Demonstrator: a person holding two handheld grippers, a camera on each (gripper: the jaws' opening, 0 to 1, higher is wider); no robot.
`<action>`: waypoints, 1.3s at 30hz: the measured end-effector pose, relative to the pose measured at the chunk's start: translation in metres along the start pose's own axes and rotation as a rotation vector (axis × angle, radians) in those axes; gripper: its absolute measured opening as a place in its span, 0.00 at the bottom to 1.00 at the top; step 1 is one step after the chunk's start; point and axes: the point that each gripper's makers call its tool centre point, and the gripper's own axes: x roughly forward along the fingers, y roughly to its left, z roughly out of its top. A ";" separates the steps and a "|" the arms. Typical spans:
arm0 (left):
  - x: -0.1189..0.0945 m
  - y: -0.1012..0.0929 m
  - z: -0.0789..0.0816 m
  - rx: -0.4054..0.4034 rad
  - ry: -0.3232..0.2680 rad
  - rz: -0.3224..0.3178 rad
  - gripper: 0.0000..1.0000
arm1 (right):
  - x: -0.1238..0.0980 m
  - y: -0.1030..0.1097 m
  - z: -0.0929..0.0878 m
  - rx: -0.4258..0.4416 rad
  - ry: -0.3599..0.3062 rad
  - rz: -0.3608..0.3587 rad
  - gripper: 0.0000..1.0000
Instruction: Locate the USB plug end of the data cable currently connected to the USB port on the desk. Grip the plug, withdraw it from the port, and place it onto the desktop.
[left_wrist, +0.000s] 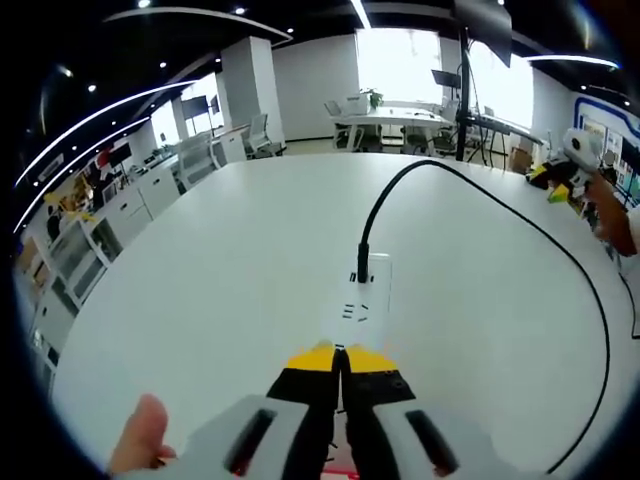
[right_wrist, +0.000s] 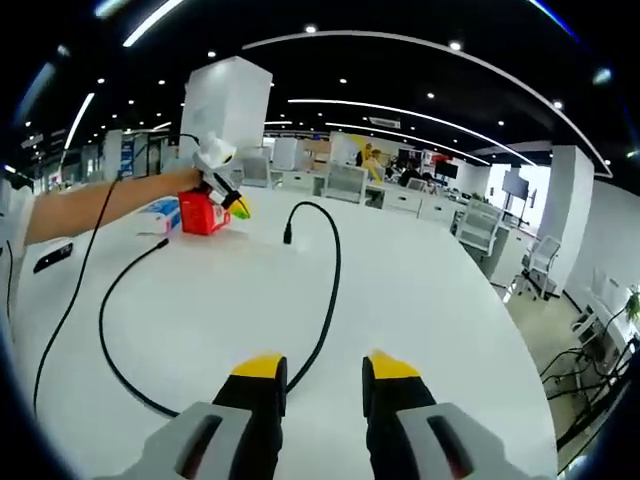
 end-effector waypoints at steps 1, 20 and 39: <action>0.000 0.000 0.000 0.000 0.000 0.000 0.02 | 0.000 0.000 0.000 -0.002 0.001 0.001 0.33; 0.000 0.001 -0.001 0.000 0.008 0.001 0.02 | 0.039 -0.004 0.019 -0.036 0.026 0.071 0.32; 0.001 0.002 -0.002 -0.004 0.006 0.003 0.02 | 0.074 -0.005 0.041 -0.078 0.059 0.133 0.32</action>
